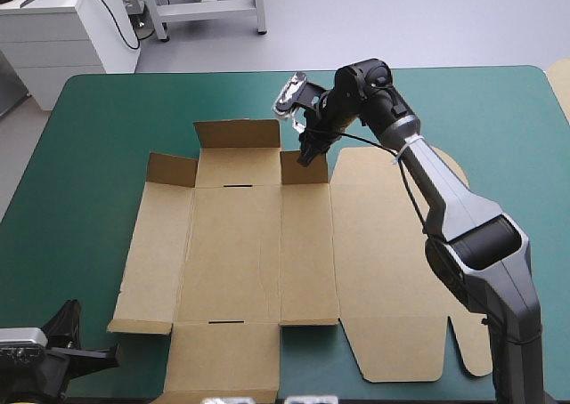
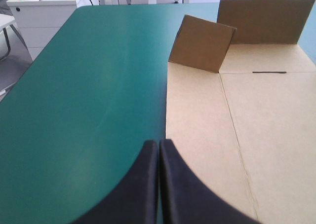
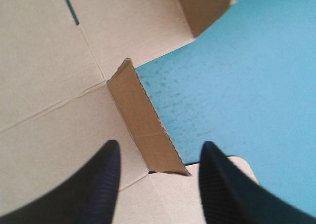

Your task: Fold the box

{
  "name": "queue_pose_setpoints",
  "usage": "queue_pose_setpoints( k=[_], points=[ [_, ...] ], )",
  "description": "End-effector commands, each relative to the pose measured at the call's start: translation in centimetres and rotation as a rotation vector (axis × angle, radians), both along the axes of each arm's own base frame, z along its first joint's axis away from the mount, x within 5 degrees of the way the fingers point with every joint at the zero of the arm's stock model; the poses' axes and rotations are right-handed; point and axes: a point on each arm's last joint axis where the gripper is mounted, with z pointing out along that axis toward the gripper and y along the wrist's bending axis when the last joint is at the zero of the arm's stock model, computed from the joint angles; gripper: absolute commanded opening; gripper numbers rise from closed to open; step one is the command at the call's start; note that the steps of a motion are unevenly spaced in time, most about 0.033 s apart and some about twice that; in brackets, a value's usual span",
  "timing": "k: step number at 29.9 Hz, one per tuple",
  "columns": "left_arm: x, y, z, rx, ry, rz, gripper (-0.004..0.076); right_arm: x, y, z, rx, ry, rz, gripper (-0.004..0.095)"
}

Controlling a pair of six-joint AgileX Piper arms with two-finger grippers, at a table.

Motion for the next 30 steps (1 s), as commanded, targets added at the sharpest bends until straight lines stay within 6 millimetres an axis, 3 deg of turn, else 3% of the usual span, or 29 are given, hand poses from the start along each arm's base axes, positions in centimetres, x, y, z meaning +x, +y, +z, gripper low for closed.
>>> queue_pose_setpoints(
  k=[1, 2, 8, 11, 16, 22, 30],
  points=[
    [-0.1, 0.0, 1.6, -0.002, -0.145, 0.005, -0.0008, -1.9, -1.7, 5.6, 0.161, -0.042, -0.151, 0.0067],
    [-0.1, 0.0, 1.6, -0.002, -0.145, 0.005, -0.0008, -1.9, -2.0, 5.9, 0.194, -0.022, -0.199, -0.0022],
    [0.5, 0.1, 1.0, 0.006, -0.151, 0.013, -0.0008, -1.9, -4.4, 7.3, 0.299, 0.027, -0.402, -0.0021],
    [1.0, 0.2, 1.1, 0.017, -0.125, 0.019, -0.0008, -3.1, -5.4, 8.4, 0.308, 0.020, -0.432, -0.0021],
    [2.1, 0.7, 3.2, 0.067, -0.054, 0.042, -0.0008, -6.0, -7.4, 9.5, 0.250, -0.006, -0.490, -0.0021],
    [5.7, 2.1, 6.0, 0.233, 0.120, 0.110, -0.0008, -10.4, -9.8, 9.6, 0.209, -0.006, -0.549, -0.0021],
    [11.9, 3.9, 6.2, 0.305, 0.481, 0.189, -0.0008, -15.1, -12.0, 7.3, 0.160, 0.054, -0.597, -0.0021]
  ],
)
